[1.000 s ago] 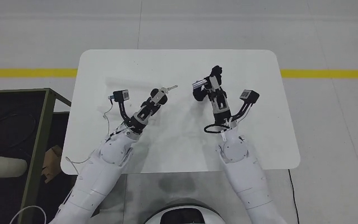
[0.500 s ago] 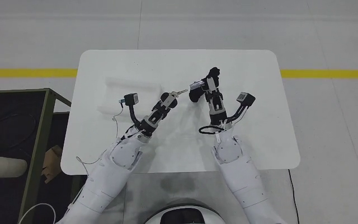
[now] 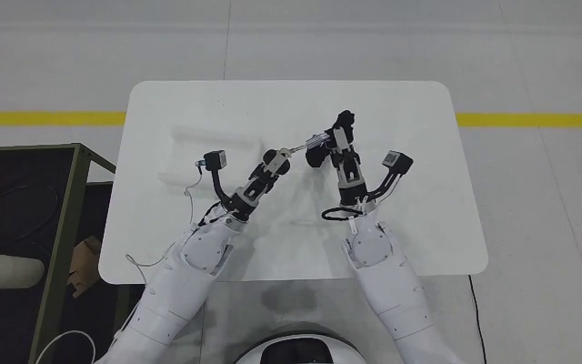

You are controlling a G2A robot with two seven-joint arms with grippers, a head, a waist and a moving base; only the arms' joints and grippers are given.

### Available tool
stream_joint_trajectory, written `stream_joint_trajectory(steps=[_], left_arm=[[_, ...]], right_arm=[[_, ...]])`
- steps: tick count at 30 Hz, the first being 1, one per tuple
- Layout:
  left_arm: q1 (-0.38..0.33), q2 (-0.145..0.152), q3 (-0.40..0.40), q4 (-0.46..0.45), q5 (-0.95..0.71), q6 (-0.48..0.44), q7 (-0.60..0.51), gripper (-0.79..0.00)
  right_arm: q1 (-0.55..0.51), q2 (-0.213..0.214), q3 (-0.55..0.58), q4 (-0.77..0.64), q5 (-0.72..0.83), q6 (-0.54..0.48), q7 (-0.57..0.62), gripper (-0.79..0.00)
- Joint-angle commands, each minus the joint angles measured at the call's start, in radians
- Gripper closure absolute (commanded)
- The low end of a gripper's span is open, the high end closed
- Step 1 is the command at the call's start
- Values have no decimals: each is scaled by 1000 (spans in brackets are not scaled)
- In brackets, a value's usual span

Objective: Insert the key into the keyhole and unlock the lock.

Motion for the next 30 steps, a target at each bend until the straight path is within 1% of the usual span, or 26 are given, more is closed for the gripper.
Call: stream_joint_trajectory(steps=[1, 9, 19, 30], left_arm=[[1, -2, -4, 0, 2, 0, -3, 0], [5, -11, -17, 0, 1, -4, -18, 0], [4, -18, -23, 6, -7, -9, -97, 0], [5, -25, -37, -5, -3, -8, -146, 0]], right_arm=[[-1, 0, 0, -1, -3, -1, -1, 0], [-4, -3, -4, -1, -15, 1, -11, 0], [3, -8, -10, 4, -24, 14, -23, 0], [2, -11, -15, -8, -45, 31, -16, 0]])
